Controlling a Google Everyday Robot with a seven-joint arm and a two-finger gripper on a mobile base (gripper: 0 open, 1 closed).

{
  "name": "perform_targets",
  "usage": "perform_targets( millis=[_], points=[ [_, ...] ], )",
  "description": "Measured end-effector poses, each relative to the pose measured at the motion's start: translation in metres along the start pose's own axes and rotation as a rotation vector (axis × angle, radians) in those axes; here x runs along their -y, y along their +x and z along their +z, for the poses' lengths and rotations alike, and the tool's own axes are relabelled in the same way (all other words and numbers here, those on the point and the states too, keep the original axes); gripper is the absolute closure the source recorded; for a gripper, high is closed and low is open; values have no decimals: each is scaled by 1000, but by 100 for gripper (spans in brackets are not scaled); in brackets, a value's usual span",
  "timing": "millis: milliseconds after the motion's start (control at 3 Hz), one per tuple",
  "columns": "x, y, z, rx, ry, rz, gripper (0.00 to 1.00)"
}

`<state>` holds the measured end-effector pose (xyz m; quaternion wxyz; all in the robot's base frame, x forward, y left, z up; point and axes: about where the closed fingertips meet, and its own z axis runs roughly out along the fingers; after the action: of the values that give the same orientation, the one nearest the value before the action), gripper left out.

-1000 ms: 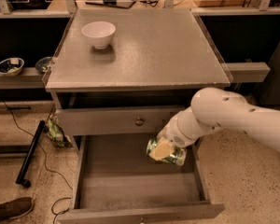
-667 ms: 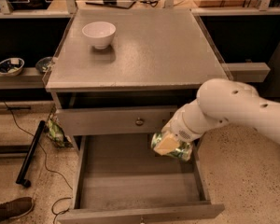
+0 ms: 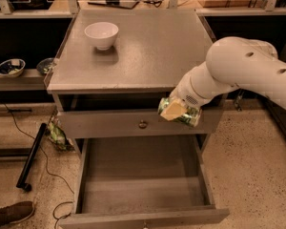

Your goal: Pick green can from middle drawer and place on counter

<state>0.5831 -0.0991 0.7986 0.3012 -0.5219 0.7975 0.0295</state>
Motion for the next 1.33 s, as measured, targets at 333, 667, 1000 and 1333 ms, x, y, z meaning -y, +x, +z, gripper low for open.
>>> perform_targets(
  millis=[333,667,1000,1333],
  points=[
    [1,-1,-1,3,2,0,100],
    [-7,10,-13,-19,-17,18,100],
    [16,32,-50,-72,29,57,100],
    [42,38,-71,-101,70,70,100]
  ],
)
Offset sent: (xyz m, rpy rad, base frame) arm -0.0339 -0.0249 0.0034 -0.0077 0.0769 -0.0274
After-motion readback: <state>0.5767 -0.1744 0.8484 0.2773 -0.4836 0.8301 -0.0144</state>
